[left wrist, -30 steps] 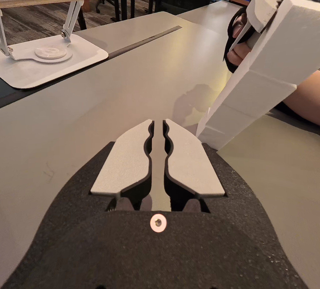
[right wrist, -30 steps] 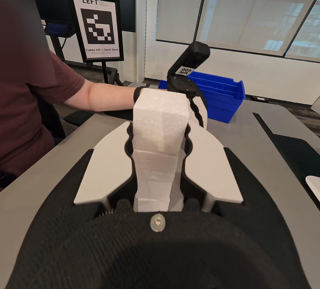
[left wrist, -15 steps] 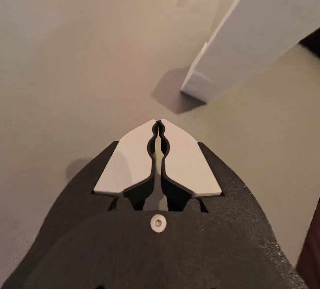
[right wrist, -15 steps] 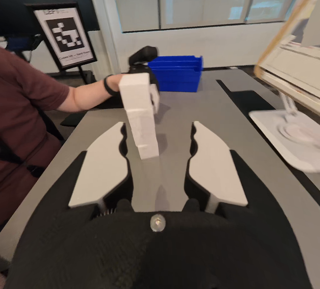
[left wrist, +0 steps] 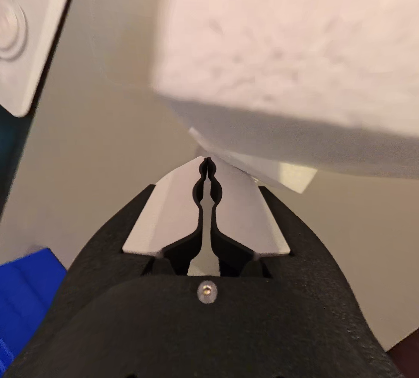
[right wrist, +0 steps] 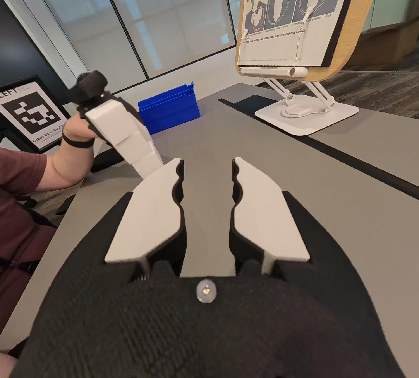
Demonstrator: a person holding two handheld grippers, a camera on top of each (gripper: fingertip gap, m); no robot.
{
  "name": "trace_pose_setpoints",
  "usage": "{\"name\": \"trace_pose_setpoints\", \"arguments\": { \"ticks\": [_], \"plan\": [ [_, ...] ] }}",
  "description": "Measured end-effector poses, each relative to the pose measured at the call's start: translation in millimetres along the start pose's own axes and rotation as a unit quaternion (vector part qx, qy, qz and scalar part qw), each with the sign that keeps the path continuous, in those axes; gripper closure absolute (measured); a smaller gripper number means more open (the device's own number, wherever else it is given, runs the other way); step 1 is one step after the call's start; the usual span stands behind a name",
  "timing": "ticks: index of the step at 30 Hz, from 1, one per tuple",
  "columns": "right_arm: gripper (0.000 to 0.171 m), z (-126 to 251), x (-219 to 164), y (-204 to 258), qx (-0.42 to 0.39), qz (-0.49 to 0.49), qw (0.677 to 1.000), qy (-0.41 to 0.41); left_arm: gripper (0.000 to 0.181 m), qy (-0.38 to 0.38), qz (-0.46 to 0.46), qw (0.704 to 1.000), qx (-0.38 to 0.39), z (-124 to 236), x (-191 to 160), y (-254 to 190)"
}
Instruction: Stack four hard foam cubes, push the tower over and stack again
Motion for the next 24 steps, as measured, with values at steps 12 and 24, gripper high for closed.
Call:
{"name": "trace_pose_setpoints", "arguments": {
  "ticks": [12,24],
  "plan": [
    [0.122,70,23,4,-0.057,0.018,0.992,-0.112,0.15,-0.186,0.025,0.98,-0.074,-4,39,15],
    [0.088,103,37,69,-0.177,0.145,0.973,-0.018,0.085,-0.346,-0.031,0.922,-0.172,-44,2,-15]
  ]
}}
Point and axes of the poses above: each gripper's, where its closed fingertips meet, z back along the fingers, x out of its top, y = z × x across the jaws, the point moved 6 cm from there along z, back along the fingers, and after that the axes turned 5 degrees about x, right-handed, at the moved point
